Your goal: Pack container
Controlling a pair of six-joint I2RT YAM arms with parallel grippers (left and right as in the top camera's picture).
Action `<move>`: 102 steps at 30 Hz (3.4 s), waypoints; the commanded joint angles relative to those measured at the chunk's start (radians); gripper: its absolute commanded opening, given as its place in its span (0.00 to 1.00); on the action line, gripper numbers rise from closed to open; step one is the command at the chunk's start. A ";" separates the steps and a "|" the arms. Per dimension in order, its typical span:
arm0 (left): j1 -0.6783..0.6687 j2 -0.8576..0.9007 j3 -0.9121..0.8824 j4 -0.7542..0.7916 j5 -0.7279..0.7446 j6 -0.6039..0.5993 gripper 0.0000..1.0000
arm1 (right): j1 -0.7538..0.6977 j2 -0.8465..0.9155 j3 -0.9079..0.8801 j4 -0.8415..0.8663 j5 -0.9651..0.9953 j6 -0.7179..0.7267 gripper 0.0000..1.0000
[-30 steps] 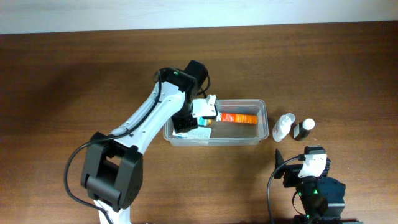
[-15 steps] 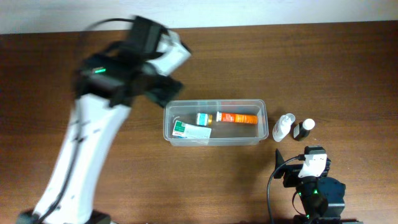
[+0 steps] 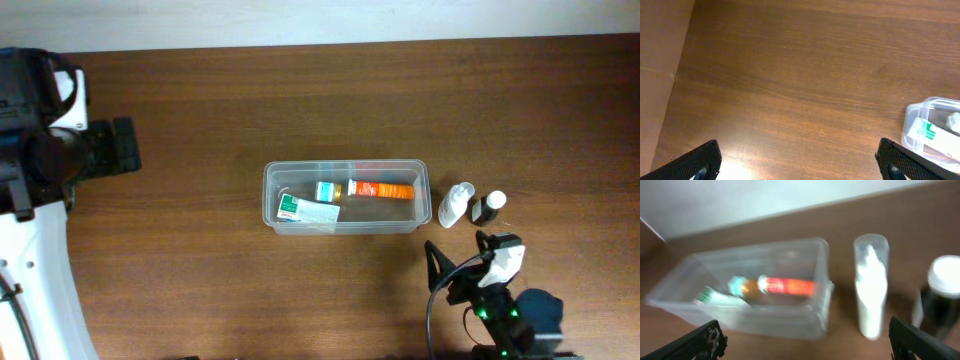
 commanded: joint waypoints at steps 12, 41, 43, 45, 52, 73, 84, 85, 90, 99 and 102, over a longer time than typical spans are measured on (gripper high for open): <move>0.008 -0.013 0.005 0.000 0.019 -0.025 1.00 | -0.006 0.744 0.975 -0.559 0.111 -0.155 0.98; 0.008 -0.013 0.005 0.000 0.019 -0.025 1.00 | 0.021 1.696 1.256 -0.800 0.236 0.034 0.63; 0.008 -0.013 0.005 0.000 0.019 -0.025 1.00 | 0.021 1.706 1.256 -0.789 0.237 0.035 0.58; 0.008 -0.013 0.005 0.000 0.019 -0.025 1.00 | 0.021 1.711 1.254 -0.790 0.236 0.042 0.56; 0.008 -0.013 0.005 0.000 0.019 -0.025 1.00 | 0.021 1.711 1.249 -0.779 0.237 0.042 0.50; 0.008 -0.013 0.005 0.000 0.019 -0.025 1.00 | 0.021 1.711 1.216 -0.791 0.257 0.041 0.17; 0.008 -0.013 0.005 0.000 0.019 -0.025 1.00 | 0.037 1.593 1.404 -0.952 0.283 0.030 0.10; 0.008 -0.013 0.005 0.000 0.019 -0.025 1.00 | 0.045 1.577 1.436 -0.977 0.285 0.030 0.10; 0.008 -0.013 0.005 0.000 0.019 -0.025 1.00 | 0.136 1.480 1.633 -1.095 0.308 0.034 0.09; 0.008 -0.013 0.005 0.000 0.019 -0.025 1.00 | 0.294 1.434 1.637 -1.103 0.308 0.191 0.04; 0.008 -0.013 0.005 0.000 0.019 -0.025 1.00 | 0.316 1.460 1.597 -1.094 0.307 0.214 0.05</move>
